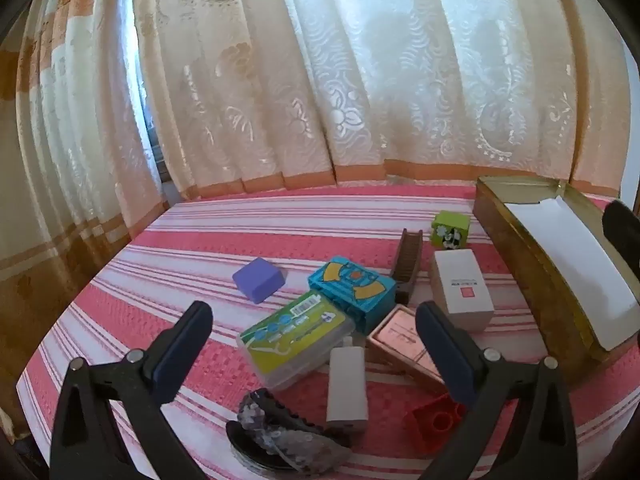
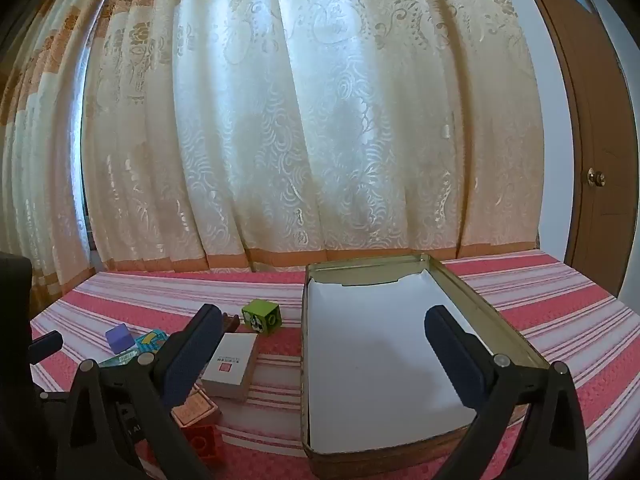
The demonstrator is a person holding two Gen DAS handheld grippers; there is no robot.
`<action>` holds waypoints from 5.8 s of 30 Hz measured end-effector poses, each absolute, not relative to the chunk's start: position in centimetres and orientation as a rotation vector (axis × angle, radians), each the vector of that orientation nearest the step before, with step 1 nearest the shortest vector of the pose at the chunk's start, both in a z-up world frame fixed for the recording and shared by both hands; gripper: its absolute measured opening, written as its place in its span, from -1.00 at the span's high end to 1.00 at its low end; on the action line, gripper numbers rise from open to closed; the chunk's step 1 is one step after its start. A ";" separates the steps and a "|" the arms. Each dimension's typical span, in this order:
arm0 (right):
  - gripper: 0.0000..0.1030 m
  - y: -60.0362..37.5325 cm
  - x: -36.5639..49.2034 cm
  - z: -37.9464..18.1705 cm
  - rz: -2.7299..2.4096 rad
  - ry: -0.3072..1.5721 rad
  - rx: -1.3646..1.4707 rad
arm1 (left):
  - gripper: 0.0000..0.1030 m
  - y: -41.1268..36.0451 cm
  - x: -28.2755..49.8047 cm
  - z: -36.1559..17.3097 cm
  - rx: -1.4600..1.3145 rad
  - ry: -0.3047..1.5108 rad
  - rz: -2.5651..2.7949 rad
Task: Organize rigid objects
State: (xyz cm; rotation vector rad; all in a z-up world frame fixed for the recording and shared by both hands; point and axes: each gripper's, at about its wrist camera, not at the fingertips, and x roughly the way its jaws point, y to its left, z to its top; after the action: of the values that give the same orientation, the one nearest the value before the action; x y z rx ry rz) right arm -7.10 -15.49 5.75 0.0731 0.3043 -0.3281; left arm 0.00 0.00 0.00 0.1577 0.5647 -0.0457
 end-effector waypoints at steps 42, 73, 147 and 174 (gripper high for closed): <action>-0.99 -13.6 -6.5 5.3 -0.252 0.331 0.001 | -0.99 2.0 0.3 -0.3 0.075 0.573 -0.040; -0.99 -14.1 -6.1 5.1 -0.259 0.356 0.022 | -0.97 1.7 0.3 -0.4 0.083 0.572 -0.023; -0.55 -6.7 -0.4 -2.0 0.096 0.948 -0.089 | -0.94 7.8 -2.5 -1.6 0.224 0.752 0.038; -0.27 -12.9 -9.5 5.6 -0.073 0.499 -0.087 | 0.34 5.7 -2.9 -1.6 0.105 0.838 -0.137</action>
State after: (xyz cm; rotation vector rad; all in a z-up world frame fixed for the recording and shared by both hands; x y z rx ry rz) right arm -9.51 -12.92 5.64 -0.0871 0.4986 -0.0730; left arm -2.89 5.66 -1.57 0.1050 0.8375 -0.1370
